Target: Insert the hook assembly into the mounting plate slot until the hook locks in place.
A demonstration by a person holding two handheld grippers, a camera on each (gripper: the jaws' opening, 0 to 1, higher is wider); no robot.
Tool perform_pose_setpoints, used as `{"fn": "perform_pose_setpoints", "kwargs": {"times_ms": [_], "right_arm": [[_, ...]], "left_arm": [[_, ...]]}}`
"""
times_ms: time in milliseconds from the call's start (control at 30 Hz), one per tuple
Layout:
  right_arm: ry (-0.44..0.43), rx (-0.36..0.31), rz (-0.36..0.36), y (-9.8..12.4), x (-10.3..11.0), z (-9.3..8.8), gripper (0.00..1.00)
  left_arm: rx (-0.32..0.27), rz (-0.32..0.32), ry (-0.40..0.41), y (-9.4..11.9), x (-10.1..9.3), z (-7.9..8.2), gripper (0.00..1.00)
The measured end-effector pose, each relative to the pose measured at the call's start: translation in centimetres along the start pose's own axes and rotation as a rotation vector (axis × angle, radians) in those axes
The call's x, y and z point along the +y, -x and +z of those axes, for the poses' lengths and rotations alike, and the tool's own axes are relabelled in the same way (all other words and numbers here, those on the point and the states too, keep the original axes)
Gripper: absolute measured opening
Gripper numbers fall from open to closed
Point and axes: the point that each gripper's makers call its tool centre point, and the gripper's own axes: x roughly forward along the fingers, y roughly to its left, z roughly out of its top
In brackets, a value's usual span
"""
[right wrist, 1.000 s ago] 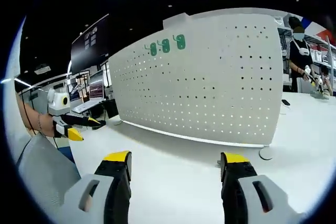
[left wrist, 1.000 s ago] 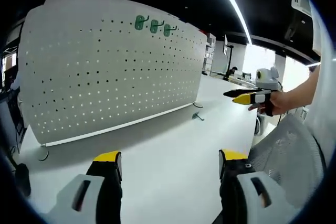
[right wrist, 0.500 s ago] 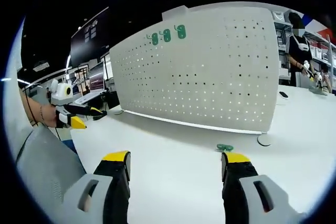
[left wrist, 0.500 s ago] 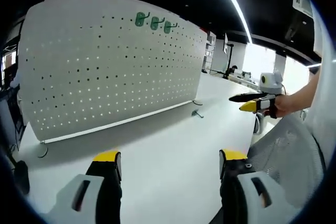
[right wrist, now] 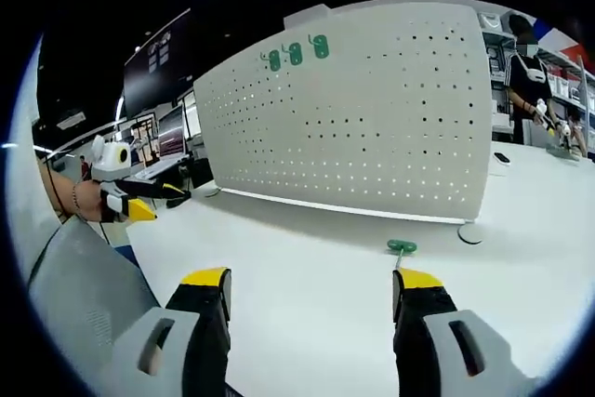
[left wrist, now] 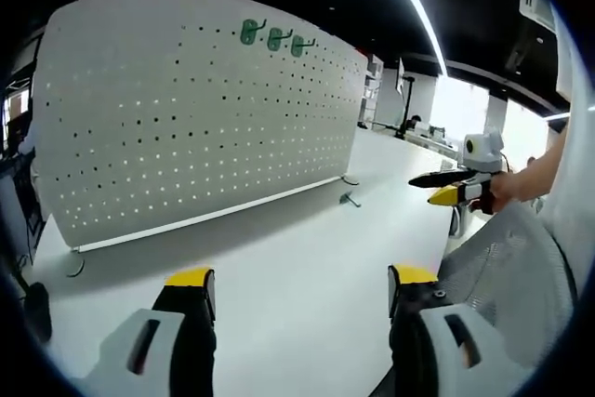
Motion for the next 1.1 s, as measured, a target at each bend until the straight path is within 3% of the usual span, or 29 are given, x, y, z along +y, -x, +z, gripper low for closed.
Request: {"fn": "perform_pose_setpoints", "kwargs": {"times_ms": [333,500,800,1100], "right_arm": [[-0.004,0.0,-0.005,0.0,-0.1,-0.1,0.68],[-0.004,0.0,-0.005,0.0,0.0,0.0,0.68],[-0.004,-0.003,-0.01,0.0,-0.1,0.0,0.68],[-0.007,-0.001,-0.016,0.1,0.0,0.0,0.68]], "left_arm": [[0.01,-0.001,-0.001,-0.1,-0.1,0.1,0.78],[0.018,-0.024,-0.071,-0.7,-1.0,1.1,0.78],[0.102,-0.095,-0.231,-3.2,-2.3,1.5,0.78],[0.149,-0.153,-0.258,-4.7,-3.0,1.7,0.78]]}}
